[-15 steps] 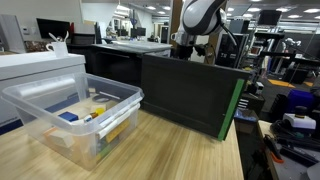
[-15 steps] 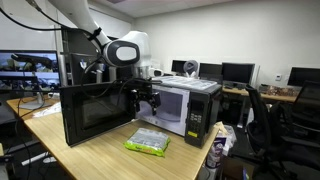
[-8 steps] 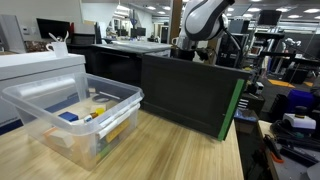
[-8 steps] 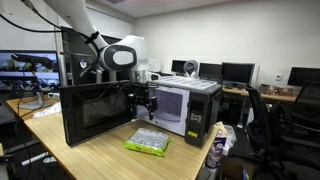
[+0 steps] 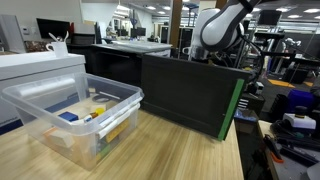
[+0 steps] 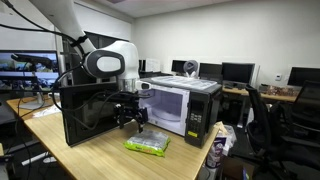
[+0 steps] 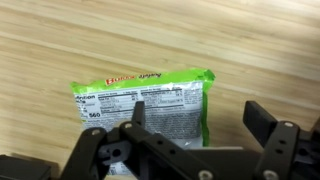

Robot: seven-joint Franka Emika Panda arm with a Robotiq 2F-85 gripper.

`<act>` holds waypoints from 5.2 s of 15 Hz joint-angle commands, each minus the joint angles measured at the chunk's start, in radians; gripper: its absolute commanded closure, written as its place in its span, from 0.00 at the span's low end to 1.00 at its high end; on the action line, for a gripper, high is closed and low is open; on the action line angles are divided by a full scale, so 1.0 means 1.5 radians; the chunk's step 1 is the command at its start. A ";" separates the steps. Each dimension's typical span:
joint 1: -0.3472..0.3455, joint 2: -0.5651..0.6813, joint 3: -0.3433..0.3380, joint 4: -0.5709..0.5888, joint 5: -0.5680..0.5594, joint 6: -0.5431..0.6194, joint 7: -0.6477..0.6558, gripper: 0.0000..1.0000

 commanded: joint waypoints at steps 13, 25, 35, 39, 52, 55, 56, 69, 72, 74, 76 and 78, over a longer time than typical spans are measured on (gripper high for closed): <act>0.000 0.064 -0.017 -0.007 -0.052 0.004 -0.002 0.00; 0.005 0.138 -0.003 0.053 -0.067 0.070 0.032 0.44; 0.007 0.101 0.003 0.039 -0.066 0.051 0.020 0.93; 0.010 0.052 0.010 0.021 -0.064 0.034 0.012 1.00; 0.046 -0.173 0.010 -0.064 0.061 0.004 -0.023 0.96; 0.051 -0.217 -0.011 -0.084 0.046 -0.016 -0.007 0.96; 0.048 -0.245 -0.023 -0.099 0.047 -0.029 -0.005 0.96; 0.118 -0.376 -0.087 -0.077 0.052 -0.009 -0.006 0.96; 0.133 -0.343 -0.094 -0.030 0.057 0.001 0.003 0.96; 0.137 -0.321 -0.097 -0.002 0.058 0.009 0.006 0.96; 0.141 -0.290 -0.099 0.030 0.062 0.020 0.008 0.96; 0.143 -0.259 -0.100 0.060 0.076 0.022 0.007 0.96</act>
